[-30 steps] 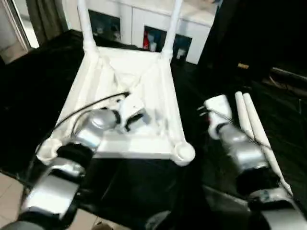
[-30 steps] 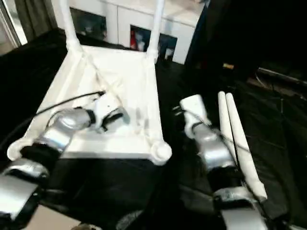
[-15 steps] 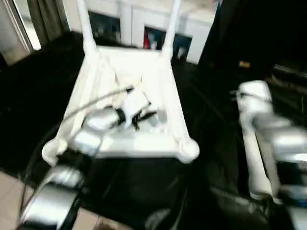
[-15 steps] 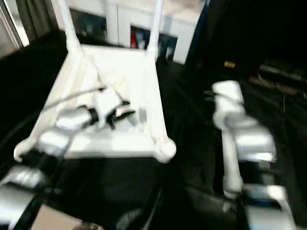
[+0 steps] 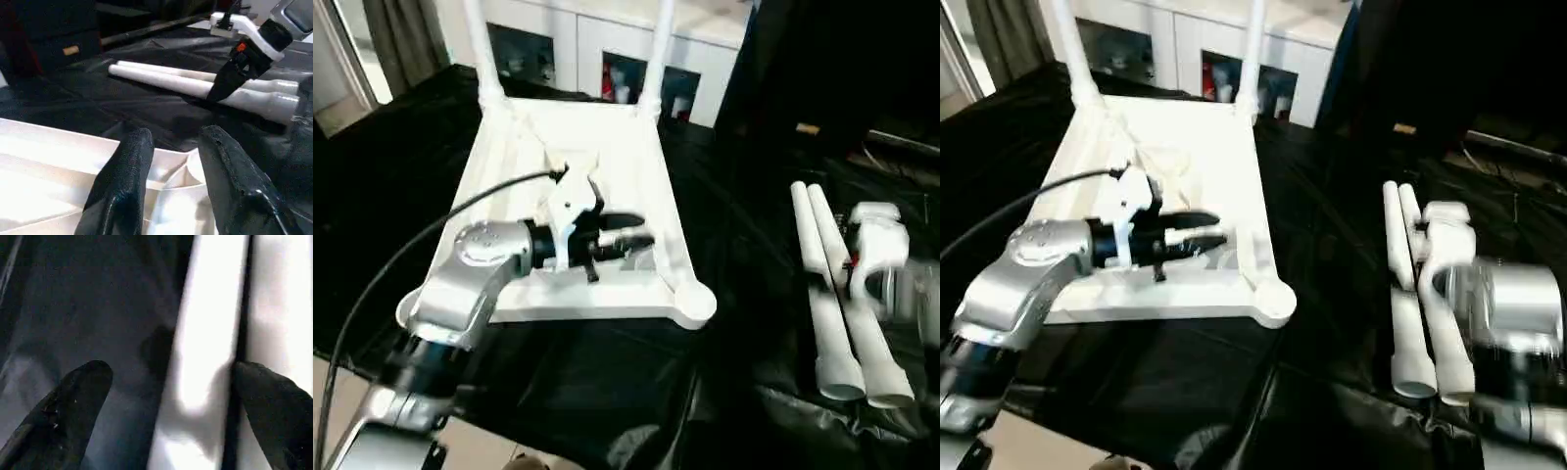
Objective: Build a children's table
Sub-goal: Pick table leg
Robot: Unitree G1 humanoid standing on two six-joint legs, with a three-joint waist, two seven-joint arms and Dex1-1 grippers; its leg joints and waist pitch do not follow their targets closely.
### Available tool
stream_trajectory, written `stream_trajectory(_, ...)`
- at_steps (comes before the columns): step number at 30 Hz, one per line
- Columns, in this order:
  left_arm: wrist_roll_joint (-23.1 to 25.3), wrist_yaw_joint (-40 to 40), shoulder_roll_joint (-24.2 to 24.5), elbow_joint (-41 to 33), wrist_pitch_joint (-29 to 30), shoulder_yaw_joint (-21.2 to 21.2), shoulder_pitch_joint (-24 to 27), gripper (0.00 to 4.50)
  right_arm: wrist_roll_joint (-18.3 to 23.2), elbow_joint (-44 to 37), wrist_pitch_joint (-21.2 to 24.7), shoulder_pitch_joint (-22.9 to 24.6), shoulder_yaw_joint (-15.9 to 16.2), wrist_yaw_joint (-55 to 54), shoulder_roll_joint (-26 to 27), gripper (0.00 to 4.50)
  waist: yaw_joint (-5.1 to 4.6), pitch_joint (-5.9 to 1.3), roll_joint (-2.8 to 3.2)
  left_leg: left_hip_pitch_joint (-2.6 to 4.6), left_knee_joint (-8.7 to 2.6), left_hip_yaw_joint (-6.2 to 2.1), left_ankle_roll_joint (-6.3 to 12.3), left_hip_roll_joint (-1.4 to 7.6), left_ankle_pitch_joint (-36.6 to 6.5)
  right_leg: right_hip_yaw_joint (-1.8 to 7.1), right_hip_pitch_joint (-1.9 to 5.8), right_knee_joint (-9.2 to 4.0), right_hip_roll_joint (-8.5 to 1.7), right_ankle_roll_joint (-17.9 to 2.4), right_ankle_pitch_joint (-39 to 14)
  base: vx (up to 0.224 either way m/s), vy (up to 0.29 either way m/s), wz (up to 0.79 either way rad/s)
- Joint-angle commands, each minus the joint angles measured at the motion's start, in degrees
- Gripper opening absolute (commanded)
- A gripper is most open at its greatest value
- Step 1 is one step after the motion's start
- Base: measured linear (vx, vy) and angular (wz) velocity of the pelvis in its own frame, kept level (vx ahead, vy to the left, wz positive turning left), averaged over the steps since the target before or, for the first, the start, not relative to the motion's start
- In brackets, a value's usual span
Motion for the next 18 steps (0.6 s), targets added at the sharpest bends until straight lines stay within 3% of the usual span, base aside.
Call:
stream_trajectory(1, -0.71, -0.21, 0.32, -2.17, 1.66, -1.06, -0.06, 1.85, 0.91, -0.63, 1.18, 0.03, -1.84, 0.17, 0.12, 4.44, 0.13, -4.07, 0.49, -0.18, -3.56, 1.13, -1.14, -0.68, -5.92, 1.68, 3.57, -3.95, -0.93, -10.39, -8.24, 0.0, 0.0, 0.0)
stream_trajectory(17, -1.61, -0.73, 1.78, -6.63, 7.27, -2.08, 0.6, 1.85, 2.92, -1.07, 4.91, 2.47, -2.66, -0.52, 2.62, 4.44, 0.14, -4.23, 0.64, -0.09, -3.42, 1.14, -1.21, -0.8, -4.75, 1.65, 3.74, -3.76, -0.86, -10.67, -7.1, 0.0, 0.0, 0.0)
stream_trajectory(18, -1.62, -0.71, 1.79, -6.71, 7.38, -2.09, 0.6, 1.85, 3.01, -1.07, 5.06, 2.47, -2.62, -0.53, 2.72, 4.29, 0.13, -4.22, 0.67, -0.07, -3.41, 1.15, -1.18, -0.8, -4.74, 1.63, 3.7, -3.79, -0.83, -10.69, -7.11, 0.0, 0.0, 0.0)
